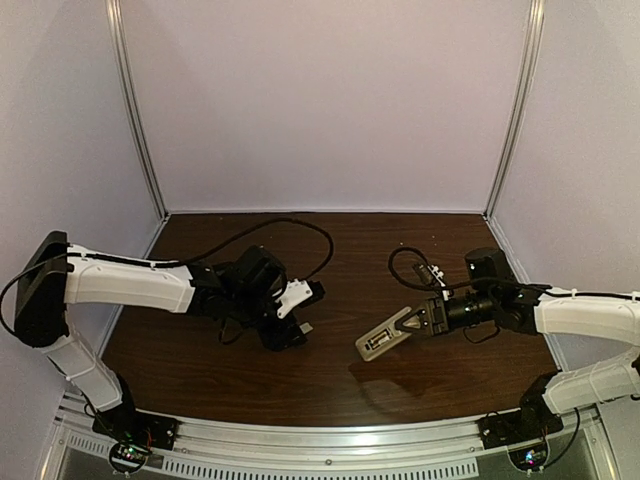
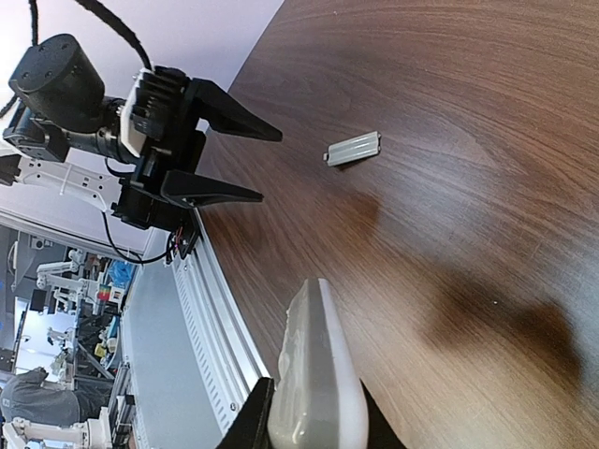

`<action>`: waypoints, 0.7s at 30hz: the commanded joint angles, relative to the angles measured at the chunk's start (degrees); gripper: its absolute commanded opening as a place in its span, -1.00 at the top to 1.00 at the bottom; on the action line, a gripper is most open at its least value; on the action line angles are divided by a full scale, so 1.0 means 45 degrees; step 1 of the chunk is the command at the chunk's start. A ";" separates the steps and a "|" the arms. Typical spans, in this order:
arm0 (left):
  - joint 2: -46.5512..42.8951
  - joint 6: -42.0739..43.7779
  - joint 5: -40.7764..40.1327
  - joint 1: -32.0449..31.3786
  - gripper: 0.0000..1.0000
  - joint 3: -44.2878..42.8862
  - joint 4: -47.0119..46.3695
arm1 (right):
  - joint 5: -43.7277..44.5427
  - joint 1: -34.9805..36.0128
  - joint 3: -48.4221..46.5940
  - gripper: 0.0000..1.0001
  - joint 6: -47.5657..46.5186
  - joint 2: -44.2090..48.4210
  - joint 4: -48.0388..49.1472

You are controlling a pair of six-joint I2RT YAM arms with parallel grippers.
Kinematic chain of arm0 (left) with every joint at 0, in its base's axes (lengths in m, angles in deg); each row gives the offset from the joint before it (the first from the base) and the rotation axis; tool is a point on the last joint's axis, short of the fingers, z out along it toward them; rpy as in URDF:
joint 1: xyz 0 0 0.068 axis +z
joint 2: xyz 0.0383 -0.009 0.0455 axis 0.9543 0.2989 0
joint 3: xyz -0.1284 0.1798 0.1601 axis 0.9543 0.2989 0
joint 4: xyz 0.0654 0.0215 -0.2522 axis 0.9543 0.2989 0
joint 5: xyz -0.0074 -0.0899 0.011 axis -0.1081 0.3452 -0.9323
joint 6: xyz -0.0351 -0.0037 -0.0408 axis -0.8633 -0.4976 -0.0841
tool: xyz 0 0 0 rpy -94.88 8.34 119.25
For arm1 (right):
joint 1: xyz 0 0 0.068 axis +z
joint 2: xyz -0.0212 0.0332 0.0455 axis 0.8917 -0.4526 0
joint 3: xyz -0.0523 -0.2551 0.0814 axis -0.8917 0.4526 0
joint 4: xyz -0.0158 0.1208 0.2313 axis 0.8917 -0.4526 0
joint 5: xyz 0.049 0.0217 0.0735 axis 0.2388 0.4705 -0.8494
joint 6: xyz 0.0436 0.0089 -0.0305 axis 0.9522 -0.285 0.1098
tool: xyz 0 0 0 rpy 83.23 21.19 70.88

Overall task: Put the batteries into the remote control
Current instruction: Pick up the battery cover at the center of the board.

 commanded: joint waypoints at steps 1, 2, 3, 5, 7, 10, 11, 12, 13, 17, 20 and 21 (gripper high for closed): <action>0.0740 0.0042 0.0468 0.0105 -0.13 -0.0083 -0.0208 | -0.0256 -0.0124 0.0249 1.00 -0.0237 -0.0127 0.0804; 0.0976 0.0232 0.0393 0.0104 -0.13 -0.0223 -0.0010 | -0.0235 -0.0140 0.0279 1.00 -0.0197 -0.0162 0.0847; 0.1218 0.0391 0.0250 0.0109 -0.13 -0.0355 0.0104 | -0.0223 -0.0176 0.0298 1.00 -0.0148 -0.0200 0.0879; 0.1617 0.0470 0.0210 0.0134 -0.13 -0.0555 0.0286 | -0.0252 -0.0235 0.0345 1.00 -0.0030 -0.0286 0.1033; 0.1884 0.0297 0.0030 0.0280 -0.12 -0.0723 0.0376 | -0.0361 -0.0293 0.0421 1.00 0.0083 -0.0352 0.1195; 0.2076 0.0216 -0.0113 0.0680 -0.11 -0.0885 0.0503 | -0.0448 -0.0357 0.0493 1.00 0.0191 -0.0279 0.1338; 0.2102 0.0225 -0.0136 0.0764 -0.11 -0.0933 0.0510 | -0.0481 -0.0374 0.0539 1.00 0.0215 -0.0261 0.1385; 0.2152 0.0225 -0.0146 0.0829 -0.11 -0.0991 0.0521 | -0.0510 -0.0376 0.0562 1.00 0.0231 -0.0257 0.1420; 0.2224 0.0221 -0.0123 0.0866 -0.11 -0.1059 0.0551 | -0.0557 -0.0394 0.0563 1.00 0.0240 -0.0266 0.1446; 0.2594 0.0221 -0.0245 0.0909 -0.11 -0.1419 0.0718 | -0.0652 -0.0428 0.0610 1.00 0.0276 -0.0324 0.1531; 0.2987 0.0207 -0.0059 0.1054 -0.12 -0.1700 0.0872 | -0.0797 -0.0474 0.0658 1.00 0.0414 -0.0368 0.1780; 0.3068 0.0221 0.0015 0.1087 -0.12 -0.1770 0.0920 | -0.0847 -0.0518 0.0670 1.00 0.0463 -0.0397 0.1872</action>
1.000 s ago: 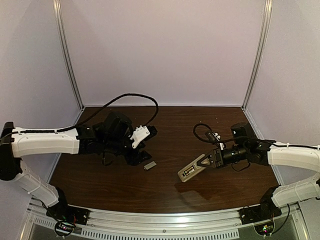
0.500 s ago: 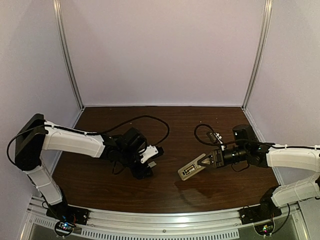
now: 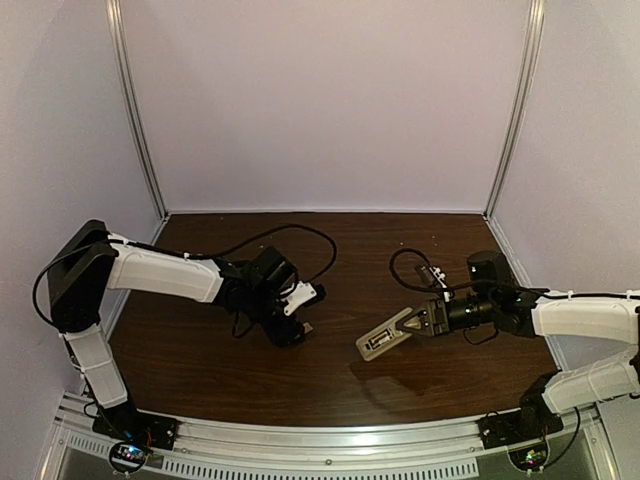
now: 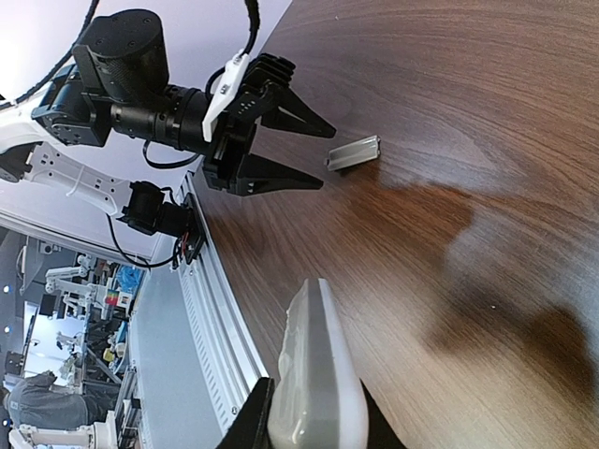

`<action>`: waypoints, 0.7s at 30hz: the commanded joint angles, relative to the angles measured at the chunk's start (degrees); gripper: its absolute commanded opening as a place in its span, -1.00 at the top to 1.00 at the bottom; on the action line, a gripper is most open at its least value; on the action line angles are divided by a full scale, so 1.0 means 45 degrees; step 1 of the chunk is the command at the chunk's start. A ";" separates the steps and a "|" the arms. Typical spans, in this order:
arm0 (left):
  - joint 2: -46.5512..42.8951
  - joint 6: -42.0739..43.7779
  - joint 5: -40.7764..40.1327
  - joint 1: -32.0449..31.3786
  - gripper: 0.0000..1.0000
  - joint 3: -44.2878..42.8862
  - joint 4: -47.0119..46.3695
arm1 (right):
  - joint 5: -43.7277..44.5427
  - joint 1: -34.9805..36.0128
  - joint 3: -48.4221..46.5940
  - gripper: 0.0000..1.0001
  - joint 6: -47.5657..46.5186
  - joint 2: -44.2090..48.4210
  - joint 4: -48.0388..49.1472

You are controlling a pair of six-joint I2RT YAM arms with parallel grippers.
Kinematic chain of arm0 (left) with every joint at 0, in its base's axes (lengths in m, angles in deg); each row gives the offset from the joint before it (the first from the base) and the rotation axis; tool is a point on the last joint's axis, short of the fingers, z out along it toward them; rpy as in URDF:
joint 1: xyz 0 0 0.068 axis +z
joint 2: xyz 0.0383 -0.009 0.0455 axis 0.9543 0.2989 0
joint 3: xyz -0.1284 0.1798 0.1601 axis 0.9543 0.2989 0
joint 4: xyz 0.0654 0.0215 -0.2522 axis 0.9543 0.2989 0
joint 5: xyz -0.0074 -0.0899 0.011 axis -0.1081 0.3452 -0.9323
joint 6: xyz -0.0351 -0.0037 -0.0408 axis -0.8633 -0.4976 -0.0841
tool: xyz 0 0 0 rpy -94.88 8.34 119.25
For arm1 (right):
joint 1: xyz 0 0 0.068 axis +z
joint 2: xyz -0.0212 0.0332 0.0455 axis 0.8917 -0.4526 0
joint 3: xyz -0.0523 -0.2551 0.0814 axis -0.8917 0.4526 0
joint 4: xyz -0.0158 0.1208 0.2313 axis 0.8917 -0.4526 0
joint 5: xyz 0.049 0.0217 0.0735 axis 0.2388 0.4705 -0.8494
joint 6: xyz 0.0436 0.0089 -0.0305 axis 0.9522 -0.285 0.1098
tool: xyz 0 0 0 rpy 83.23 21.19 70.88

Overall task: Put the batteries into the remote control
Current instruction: Pick up the battery cover at the center of the board.

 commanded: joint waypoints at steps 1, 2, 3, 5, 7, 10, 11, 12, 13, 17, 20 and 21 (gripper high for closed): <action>0.0529 0.0041 0.0194 0.0224 -0.12 -0.0502 0.0282 | -0.0460 -0.0203 0.0198 1.00 0.0287 -0.0131 0.0874; 0.0599 0.0042 0.0224 0.0232 -0.12 -0.0533 0.0281 | -0.0545 -0.0257 0.0239 1.00 0.0342 -0.0163 0.1022; 0.0669 0.0039 0.0247 0.0246 -0.12 -0.0561 0.0288 | -0.0680 -0.0300 0.0307 1.00 0.0449 -0.0204 0.1206; 0.0839 -0.0364 0.0284 0.0248 -0.11 -0.0638 0.0368 | -0.0932 -0.0392 0.0454 1.00 0.0714 -0.0335 0.1698; 0.0983 -0.0437 0.0197 0.0260 -0.07 -0.0717 0.0458 | -0.1098 -0.0445 0.0571 1.00 0.0885 -0.0401 0.2063; 0.1176 -0.0480 0.0305 0.0319 -0.03 -0.0762 0.0516 | -0.1157 -0.0496 0.0605 1.00 0.0999 -0.0419 0.2258; 0.1237 -0.0485 0.0345 0.0354 0.00 -0.0763 0.0505 | -0.1183 -0.0506 0.0619 1.00 0.1045 -0.0424 0.2313; 0.1305 -0.0495 0.0355 0.0380 0.03 -0.0805 0.0514 | -0.1206 -0.0516 0.0638 1.00 0.1064 -0.0413 0.2366; 0.1367 -0.0510 0.0324 0.0418 0.08 -0.0851 0.0547 | -0.1216 -0.0535 0.0643 1.00 0.1110 -0.0411 0.2385; 0.1548 -0.0520 0.0343 0.0477 0.26 -0.1011 0.0599 | -0.1315 -0.0556 0.0821 1.00 0.1399 -0.0446 0.2756; 0.1491 -0.0453 0.0428 0.0465 0.43 -0.1089 0.0676 | -0.1465 -0.0607 0.0966 1.00 0.1726 -0.0585 0.3256; 0.1418 -0.0443 0.0470 0.0465 0.48 -0.1094 0.0696 | -0.1495 -0.0624 0.1019 1.00 0.1847 -0.0625 0.3429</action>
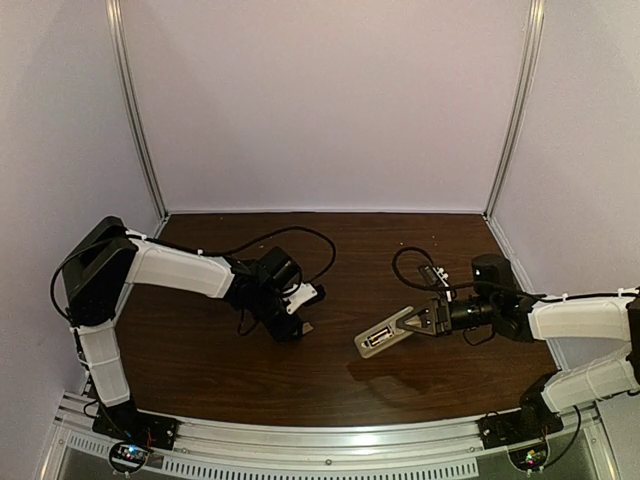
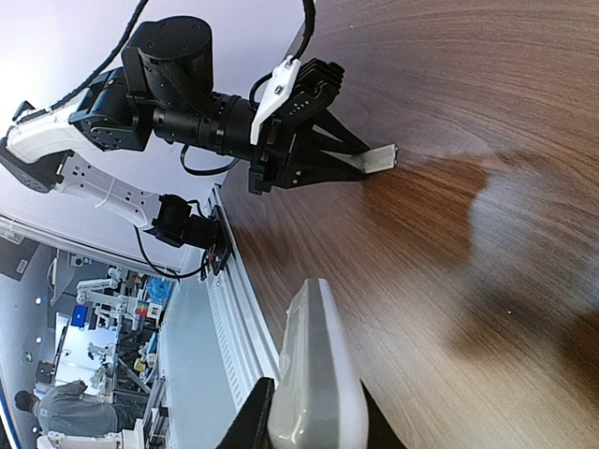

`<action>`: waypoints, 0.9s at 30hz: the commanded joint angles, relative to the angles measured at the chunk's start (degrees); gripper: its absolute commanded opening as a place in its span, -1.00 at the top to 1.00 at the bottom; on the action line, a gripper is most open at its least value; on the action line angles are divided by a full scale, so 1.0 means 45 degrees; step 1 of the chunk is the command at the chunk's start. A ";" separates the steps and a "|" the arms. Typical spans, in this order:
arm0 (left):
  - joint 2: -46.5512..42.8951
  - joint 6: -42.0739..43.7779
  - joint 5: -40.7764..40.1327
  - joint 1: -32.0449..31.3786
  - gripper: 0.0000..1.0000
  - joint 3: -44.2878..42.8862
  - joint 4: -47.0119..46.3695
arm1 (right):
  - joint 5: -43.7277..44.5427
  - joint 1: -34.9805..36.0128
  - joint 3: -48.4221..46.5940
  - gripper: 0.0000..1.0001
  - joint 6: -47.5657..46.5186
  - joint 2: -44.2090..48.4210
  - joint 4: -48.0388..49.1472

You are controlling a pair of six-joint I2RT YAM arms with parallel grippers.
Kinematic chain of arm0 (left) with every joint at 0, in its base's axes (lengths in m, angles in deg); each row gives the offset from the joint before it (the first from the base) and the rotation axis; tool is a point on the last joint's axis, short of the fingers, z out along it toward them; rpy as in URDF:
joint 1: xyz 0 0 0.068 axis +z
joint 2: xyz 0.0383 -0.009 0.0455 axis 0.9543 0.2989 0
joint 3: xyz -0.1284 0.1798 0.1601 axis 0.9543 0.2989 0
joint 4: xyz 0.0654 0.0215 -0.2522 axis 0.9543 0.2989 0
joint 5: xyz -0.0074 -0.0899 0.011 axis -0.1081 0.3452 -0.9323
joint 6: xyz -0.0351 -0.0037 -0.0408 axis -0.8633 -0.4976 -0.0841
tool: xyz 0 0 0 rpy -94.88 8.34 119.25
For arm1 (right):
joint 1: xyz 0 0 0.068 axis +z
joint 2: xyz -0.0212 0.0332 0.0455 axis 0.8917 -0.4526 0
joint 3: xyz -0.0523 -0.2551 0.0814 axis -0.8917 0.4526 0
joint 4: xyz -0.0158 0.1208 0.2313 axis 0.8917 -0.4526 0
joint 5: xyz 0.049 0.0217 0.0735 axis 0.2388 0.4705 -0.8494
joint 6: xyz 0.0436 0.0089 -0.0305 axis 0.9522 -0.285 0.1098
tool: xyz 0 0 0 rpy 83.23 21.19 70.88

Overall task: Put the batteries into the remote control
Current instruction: Pick up the battery cover at the center of the board.

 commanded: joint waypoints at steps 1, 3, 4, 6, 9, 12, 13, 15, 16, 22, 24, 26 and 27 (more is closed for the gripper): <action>0.0060 -0.0024 0.0345 0.0099 0.51 -0.0227 0.0269 | -0.0423 -0.0138 0.0314 1.00 0.0597 -0.0218 0.1288; -0.0205 0.0042 0.0553 0.0082 0.57 -0.0250 0.0276 | -0.0474 -0.0172 0.0389 1.00 0.0835 -0.0300 0.1612; -0.0386 0.0093 0.0675 0.0081 0.60 -0.0233 0.0283 | -0.0506 -0.0178 0.0460 1.00 0.0984 -0.0363 0.1828; -0.0713 0.0196 0.0808 0.0072 0.63 -0.0229 0.0284 | -0.0534 -0.0175 0.0594 1.00 0.1246 -0.0480 0.2332; -0.1473 0.0586 0.0996 -0.0135 0.65 -0.0190 0.0277 | -0.0604 -0.0189 0.0806 1.00 0.1696 -0.0747 0.3115; -0.2422 0.1027 0.1063 -0.0636 0.65 -0.0218 0.0276 | -0.0707 -0.0188 0.1067 1.00 0.2331 -0.0981 0.4160; -0.2726 0.1147 0.1124 -0.0865 0.65 -0.0253 0.0280 | -0.0699 -0.0178 0.1102 1.00 0.2463 -0.1037 0.4286; -0.3378 0.1346 0.1073 -0.1502 0.63 -0.0394 0.0264 | -0.0743 -0.0179 0.1164 1.00 0.2665 -0.1093 0.4514; -0.3583 0.1423 0.0989 -0.1833 0.62 -0.0505 0.0267 | -0.0747 -0.0164 0.1165 1.00 0.2748 -0.1075 0.4579; -0.3536 0.1596 0.0327 -0.3210 0.60 -0.1661 0.0299 | -0.0650 0.0086 0.1049 1.00 0.3253 -0.1084 0.4709; -0.3303 0.1755 0.0004 -0.3483 0.59 -0.1883 0.0402 | -0.0634 0.0127 0.1099 1.00 0.3751 -0.1158 0.5033; -0.3067 0.2034 -0.0129 -0.3790 0.56 -0.2027 0.0523 | -0.0570 0.0194 0.1200 1.00 0.4179 -0.1191 0.5357; -0.2904 0.2137 -0.0160 -0.3921 0.56 -0.2130 0.0638 | -0.0582 0.0234 0.1272 1.00 0.4349 -0.1182 0.5588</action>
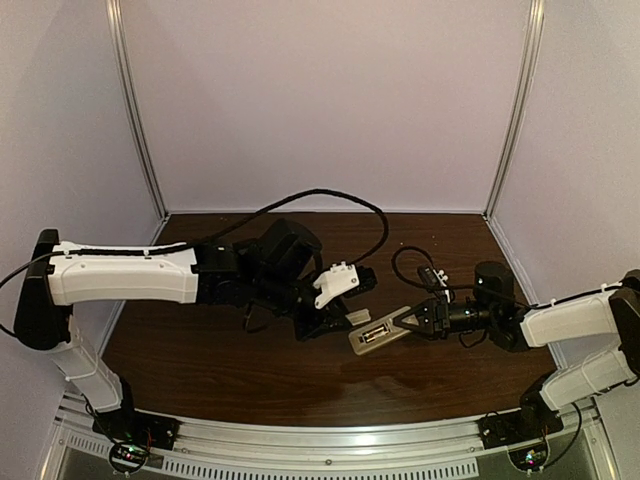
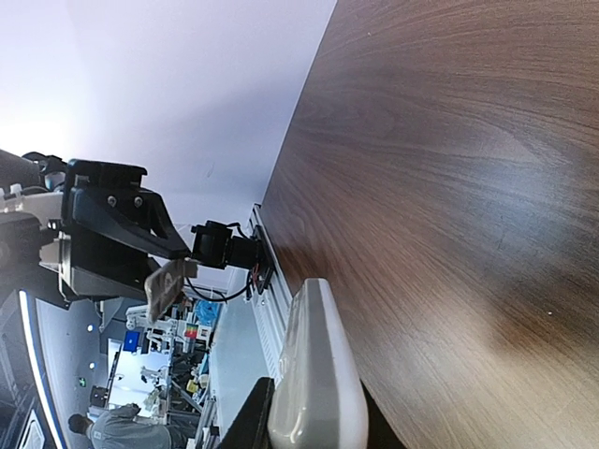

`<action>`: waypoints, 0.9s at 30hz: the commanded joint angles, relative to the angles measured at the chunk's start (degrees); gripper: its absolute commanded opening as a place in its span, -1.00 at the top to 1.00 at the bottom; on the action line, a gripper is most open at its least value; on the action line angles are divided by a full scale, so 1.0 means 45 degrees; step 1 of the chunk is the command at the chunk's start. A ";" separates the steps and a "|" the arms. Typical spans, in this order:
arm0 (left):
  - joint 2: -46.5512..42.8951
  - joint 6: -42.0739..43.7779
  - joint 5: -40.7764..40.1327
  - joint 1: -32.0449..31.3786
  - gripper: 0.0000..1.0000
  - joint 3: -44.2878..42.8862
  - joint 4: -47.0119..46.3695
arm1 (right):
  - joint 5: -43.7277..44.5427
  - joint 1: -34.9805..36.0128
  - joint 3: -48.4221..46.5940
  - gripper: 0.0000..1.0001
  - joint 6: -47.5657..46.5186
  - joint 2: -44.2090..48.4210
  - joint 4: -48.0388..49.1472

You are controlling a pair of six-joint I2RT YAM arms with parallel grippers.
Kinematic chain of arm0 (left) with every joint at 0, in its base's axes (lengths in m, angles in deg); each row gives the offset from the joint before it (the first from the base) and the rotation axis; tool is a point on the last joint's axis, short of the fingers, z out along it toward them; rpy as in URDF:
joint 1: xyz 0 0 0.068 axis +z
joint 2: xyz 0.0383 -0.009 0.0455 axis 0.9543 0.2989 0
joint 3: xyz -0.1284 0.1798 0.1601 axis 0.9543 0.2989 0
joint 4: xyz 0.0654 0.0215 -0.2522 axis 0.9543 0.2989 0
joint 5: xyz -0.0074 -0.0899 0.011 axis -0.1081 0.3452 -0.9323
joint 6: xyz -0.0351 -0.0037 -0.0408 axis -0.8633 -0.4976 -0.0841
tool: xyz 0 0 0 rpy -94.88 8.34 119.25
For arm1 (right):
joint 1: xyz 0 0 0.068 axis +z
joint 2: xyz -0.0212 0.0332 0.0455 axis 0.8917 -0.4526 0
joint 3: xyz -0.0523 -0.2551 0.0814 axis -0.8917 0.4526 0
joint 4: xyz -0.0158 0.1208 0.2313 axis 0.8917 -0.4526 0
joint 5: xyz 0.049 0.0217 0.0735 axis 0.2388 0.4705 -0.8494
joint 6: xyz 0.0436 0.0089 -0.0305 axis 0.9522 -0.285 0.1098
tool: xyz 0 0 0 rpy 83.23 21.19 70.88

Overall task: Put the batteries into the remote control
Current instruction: Pick up the battery cover at the center of the board, then place the battery cover on the remote control without the battery cover.

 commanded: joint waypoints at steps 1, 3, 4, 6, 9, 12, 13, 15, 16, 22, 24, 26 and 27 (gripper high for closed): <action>0.0770 0.0695 -0.0599 -0.0401 0.56 -0.0450 0.0425 | -0.0066 0.0212 0.0243 1.00 0.1080 -0.0084 0.1421; 0.1034 0.0856 -0.0701 -0.0491 0.55 -0.0600 0.0617 | 0.0021 0.0311 0.0291 1.00 0.1157 -0.0087 0.1471; 0.1115 0.0951 -0.0775 -0.0521 0.56 -0.0651 0.0660 | 0.0070 0.0372 0.0295 1.00 0.1177 -0.0098 0.1504; 0.1254 0.1091 -0.0848 -0.0579 0.55 -0.0796 0.0748 | 0.0199 0.0550 0.0344 1.00 0.1314 -0.0147 0.1636; 0.1425 0.1283 -0.1168 -0.0673 0.55 -0.1041 0.0874 | 0.0356 0.0696 0.0408 1.00 0.1605 -0.0318 0.1939; 0.1640 0.1430 -0.1570 -0.0794 0.55 -0.1254 0.1084 | 0.0587 0.0863 0.0457 1.00 0.1668 -0.0467 0.1963; 0.1718 0.1469 -0.1667 -0.0857 0.55 -0.1304 0.1129 | 0.0658 0.0888 0.0476 1.00 0.1666 -0.0518 0.1985; 0.1853 0.1499 -0.1686 -0.0914 0.56 -0.1396 0.1227 | 0.0754 0.0951 0.0552 1.00 0.1774 -0.0605 0.2178; 0.1926 0.1497 -0.1687 -0.0945 0.55 -0.1442 0.1271 | 0.0764 0.0987 0.0574 1.00 0.1833 -0.0682 0.2281; 0.2142 0.1483 -0.1687 -0.0970 0.55 -0.1615 0.1345 | 0.0969 0.1137 0.0585 1.00 0.1976 -0.0754 0.2466; 0.2230 0.1449 -0.1687 -0.0975 0.55 -0.1688 0.1358 | 0.1030 0.1181 0.0566 1.00 0.2027 -0.0752 0.2466; 0.2364 0.1409 -0.1685 -0.0974 0.55 -0.1784 0.1382 | 0.1107 0.1247 0.0568 1.00 0.2072 -0.0767 0.2507; 0.2422 0.1388 -0.1677 -0.0975 0.55 -0.1824 0.1373 | 0.1155 0.1297 0.0583 1.00 0.2107 -0.0768 0.2532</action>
